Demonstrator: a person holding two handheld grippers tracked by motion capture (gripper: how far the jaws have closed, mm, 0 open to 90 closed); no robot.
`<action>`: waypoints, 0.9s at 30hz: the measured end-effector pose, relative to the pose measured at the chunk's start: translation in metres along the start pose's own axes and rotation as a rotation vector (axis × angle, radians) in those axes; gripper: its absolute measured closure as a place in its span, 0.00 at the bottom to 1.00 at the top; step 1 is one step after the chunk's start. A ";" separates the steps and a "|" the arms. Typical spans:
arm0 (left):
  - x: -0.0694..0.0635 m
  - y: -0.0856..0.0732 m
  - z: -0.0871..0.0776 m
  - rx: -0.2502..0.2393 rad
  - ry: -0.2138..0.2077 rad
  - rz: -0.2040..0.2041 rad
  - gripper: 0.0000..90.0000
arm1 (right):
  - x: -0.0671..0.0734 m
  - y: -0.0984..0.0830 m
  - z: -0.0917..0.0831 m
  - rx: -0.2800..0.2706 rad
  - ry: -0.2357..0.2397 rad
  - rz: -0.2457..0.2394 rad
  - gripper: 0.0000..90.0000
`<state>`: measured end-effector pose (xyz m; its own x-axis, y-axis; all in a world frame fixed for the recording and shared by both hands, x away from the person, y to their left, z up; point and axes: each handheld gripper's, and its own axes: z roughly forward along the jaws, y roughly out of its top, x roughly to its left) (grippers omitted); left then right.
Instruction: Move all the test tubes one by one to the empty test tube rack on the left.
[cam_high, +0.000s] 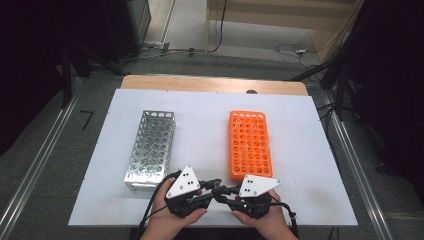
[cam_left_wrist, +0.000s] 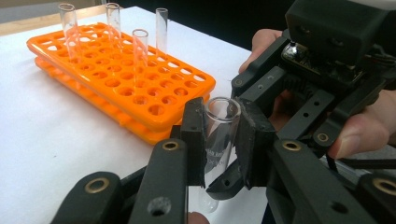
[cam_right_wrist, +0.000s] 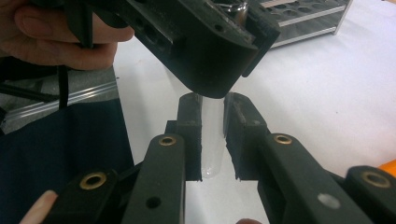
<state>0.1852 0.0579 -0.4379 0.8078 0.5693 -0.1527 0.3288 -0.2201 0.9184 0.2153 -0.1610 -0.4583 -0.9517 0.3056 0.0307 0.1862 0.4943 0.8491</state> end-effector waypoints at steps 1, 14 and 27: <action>0.000 0.000 0.000 0.000 0.003 0.002 0.84 | 0.000 0.000 0.000 -0.002 0.003 0.002 0.82; 0.009 0.005 -0.010 -0.034 0.044 -0.025 0.85 | -0.008 -0.003 -0.010 -0.053 0.008 0.032 0.45; 0.030 0.013 -0.026 -0.060 0.114 -0.050 0.85 | -0.032 -0.016 -0.043 -0.082 -0.031 0.094 0.08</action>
<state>0.2010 0.0929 -0.4211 0.7289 0.6657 -0.1598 0.3347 -0.1428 0.9315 0.2324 -0.2138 -0.4501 -0.9229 0.3727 0.0968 0.2521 0.3948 0.8835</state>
